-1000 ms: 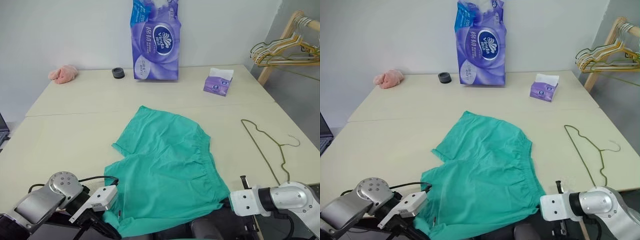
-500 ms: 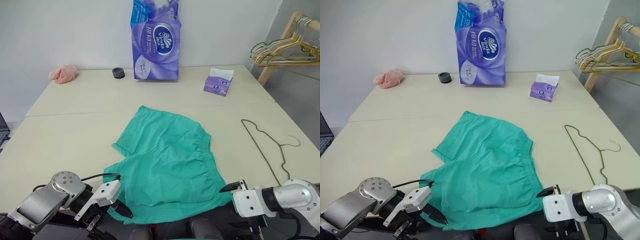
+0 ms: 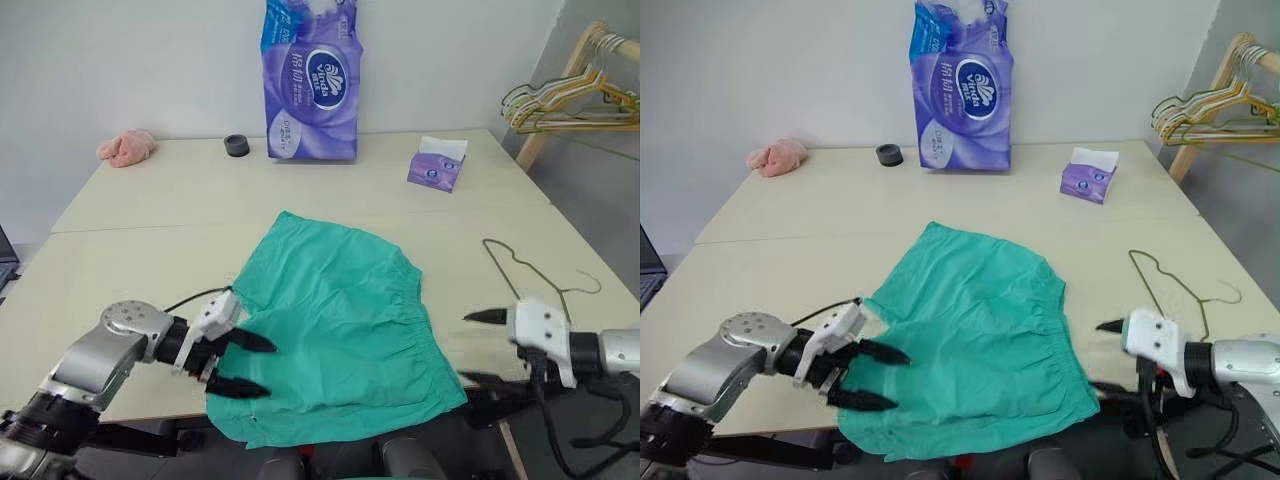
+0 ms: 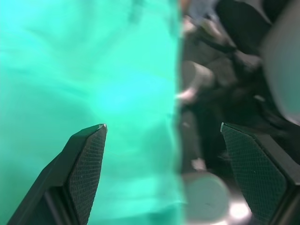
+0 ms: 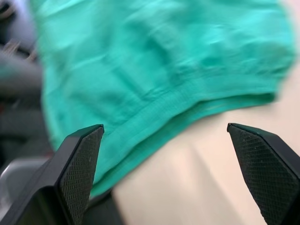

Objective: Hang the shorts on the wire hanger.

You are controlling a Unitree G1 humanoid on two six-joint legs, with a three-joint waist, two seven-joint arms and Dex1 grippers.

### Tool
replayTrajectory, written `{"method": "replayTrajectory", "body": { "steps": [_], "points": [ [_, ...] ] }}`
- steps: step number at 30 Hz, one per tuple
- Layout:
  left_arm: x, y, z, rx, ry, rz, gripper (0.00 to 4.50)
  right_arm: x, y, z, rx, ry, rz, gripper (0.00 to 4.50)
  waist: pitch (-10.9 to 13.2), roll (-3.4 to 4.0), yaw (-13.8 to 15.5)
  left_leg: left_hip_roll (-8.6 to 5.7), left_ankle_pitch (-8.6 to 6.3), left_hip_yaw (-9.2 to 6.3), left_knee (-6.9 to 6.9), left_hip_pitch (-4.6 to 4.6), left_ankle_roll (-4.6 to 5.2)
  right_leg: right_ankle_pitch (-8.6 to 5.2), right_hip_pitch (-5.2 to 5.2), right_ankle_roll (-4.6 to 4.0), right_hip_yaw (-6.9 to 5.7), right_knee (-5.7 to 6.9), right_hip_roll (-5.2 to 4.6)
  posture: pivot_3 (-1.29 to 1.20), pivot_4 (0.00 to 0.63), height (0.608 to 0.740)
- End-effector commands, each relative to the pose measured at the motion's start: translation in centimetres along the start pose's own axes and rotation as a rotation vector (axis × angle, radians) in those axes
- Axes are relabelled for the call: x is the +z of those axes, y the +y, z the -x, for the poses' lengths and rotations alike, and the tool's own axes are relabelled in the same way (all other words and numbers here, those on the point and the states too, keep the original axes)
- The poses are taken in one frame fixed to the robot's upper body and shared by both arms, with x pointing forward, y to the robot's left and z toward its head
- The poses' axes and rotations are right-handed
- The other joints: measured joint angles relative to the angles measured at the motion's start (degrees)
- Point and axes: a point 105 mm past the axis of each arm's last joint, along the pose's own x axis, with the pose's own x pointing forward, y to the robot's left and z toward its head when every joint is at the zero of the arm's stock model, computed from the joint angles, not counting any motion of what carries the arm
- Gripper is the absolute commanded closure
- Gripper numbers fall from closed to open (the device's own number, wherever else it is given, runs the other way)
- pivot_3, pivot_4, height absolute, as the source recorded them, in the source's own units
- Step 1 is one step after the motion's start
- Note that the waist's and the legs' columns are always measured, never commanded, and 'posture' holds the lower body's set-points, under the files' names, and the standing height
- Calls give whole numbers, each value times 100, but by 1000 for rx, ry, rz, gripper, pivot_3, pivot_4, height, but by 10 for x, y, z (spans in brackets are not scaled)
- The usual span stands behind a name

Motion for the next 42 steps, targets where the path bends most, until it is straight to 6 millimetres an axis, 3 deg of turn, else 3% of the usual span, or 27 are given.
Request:
{"method": "replayTrajectory", "body": {
  "steps": [1, 6, 13, 19, 27, 33, 42],
  "points": [
    [13, 17, 2, 77, -26, -85, 370, 1, -24, 6, -228, -79, -145, 0, -2, -3, 2, 0, 0, -2, 0, 0, 0, 0, 0, 0, -1, 0, 0, -189, 58, 740],
    [27, 17, -10, 40, -56, -167, 370, -19, -34, 18, -477, -82, -336, 0, -5, 3, 4, -8, 0, -12, -3, -9, -1, 12, -8, -18, 9, -1, -10, -200, 62, 740],
    [51, -5, -27, -86, -98, -306, 370, -40, -42, 41, -798, -105, -500, 0, -7, 8, -12, -3, -1, -9, -6, -10, -1, 4, -15, -7, 13, 0, -5, -220, 67, 740],
    [93, -11, -48, -106, -181, -489, 370, -84, -48, 85, -1045, 50, -581, 0, -4, 18, -83, -8, 0, 11, 4, -9, -1, 7, -4, 17, 19, -6, -3, -239, 71, 740],
    [114, -22, -54, -154, -199, -555, 370, -107, -37, 89, -961, 147, -707, 0, -4, 36, -313, -2, -1, 20, -6, -6, 0, 6, -4, 16, 26, -9, 10, -255, 75, 740],
    [120, -24, -55, -178, -191, -567, 370, -102, -45, 85, -920, 146, -693, 0, 0, 39, -321, -4, -1, 21, -5, -7, 0, 4, -3, 18, 28, -12, 10, -252, 75, 740],
    [128, -24, -61, -184, -207, -578, 370, -124, -57, 83, -883, 260, -758, 0, 3, 37, -328, -7, -1, 25, -5, -9, 1, 5, -2, 21, 33, -18, 8, -252, 75, 740]
  ]
}}
